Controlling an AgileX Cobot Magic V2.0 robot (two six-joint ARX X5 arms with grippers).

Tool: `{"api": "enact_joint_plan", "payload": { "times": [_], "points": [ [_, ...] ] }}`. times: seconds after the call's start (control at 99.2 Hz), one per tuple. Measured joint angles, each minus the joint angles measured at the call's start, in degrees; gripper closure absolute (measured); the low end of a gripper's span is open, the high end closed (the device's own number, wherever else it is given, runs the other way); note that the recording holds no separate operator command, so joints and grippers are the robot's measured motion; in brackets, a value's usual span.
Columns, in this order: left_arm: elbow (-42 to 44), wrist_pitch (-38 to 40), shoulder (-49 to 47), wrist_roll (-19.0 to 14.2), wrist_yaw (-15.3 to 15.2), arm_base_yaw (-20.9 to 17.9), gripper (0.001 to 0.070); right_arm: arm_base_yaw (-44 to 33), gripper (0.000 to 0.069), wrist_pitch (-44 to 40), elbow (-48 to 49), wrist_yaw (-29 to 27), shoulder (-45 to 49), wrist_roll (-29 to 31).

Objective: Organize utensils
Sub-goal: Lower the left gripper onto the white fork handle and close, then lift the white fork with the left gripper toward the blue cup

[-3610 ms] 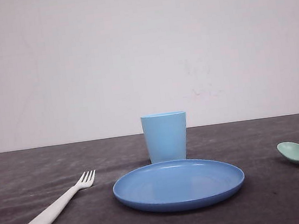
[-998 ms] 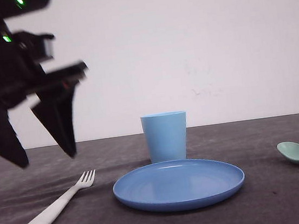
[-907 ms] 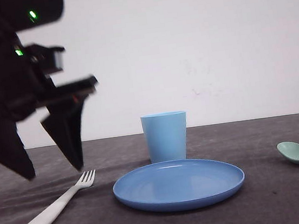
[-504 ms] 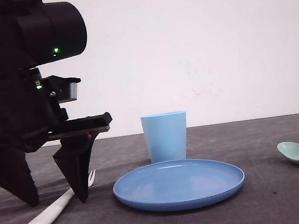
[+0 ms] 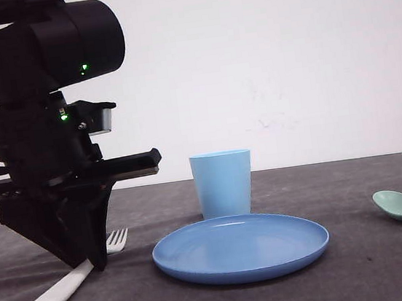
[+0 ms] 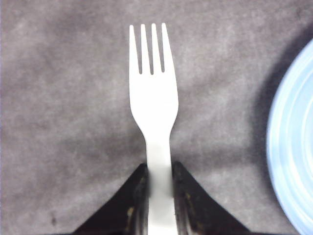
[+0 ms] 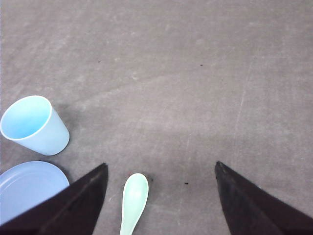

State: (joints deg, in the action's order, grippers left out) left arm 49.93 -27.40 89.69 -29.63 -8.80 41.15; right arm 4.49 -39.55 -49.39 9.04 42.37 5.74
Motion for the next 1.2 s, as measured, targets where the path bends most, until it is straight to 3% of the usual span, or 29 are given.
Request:
{"api": "enact_joint_plan", "payload": {
  "times": [0.161,0.252,0.444,0.544,0.706,0.887,1.2],
  "points": [
    [-0.28,0.68,-3.06,-0.02,-0.15,0.02,0.0662,0.0,0.0258,-0.11,0.0,0.0,0.0,0.0],
    [-0.31,3.87,-8.66,0.09,-2.16,0.04,0.0663,0.0,0.0258,-0.11,0.0,0.0,0.0,0.0],
    [-0.28,17.64,-20.7,3.58,-9.73,1.33,0.0663,0.0,0.0258,-0.09,0.0,0.0,0.0,0.0],
    [-0.26,27.02,-22.47,6.73,-10.95,2.14,0.0663,0.0,0.0258,-0.09,0.0,0.0,0.0,0.0],
    [-0.24,39.87,-17.97,12.44,-12.11,3.28,0.0663,0.0,0.0258,-0.07,0.0,0.0,0.0,0.0],
    [-0.24,53.62,-9.2,16.57,-12.11,4.02,0.0663,0.0,0.0258,-0.07,0.0,-0.07,0.0,0.0],
    [-0.24,68.67,2.36,19.12,-12.09,4.48,0.0663,0.0,0.0258,-0.07,0.0,-0.07,0.0,0.0]
  ]
}}
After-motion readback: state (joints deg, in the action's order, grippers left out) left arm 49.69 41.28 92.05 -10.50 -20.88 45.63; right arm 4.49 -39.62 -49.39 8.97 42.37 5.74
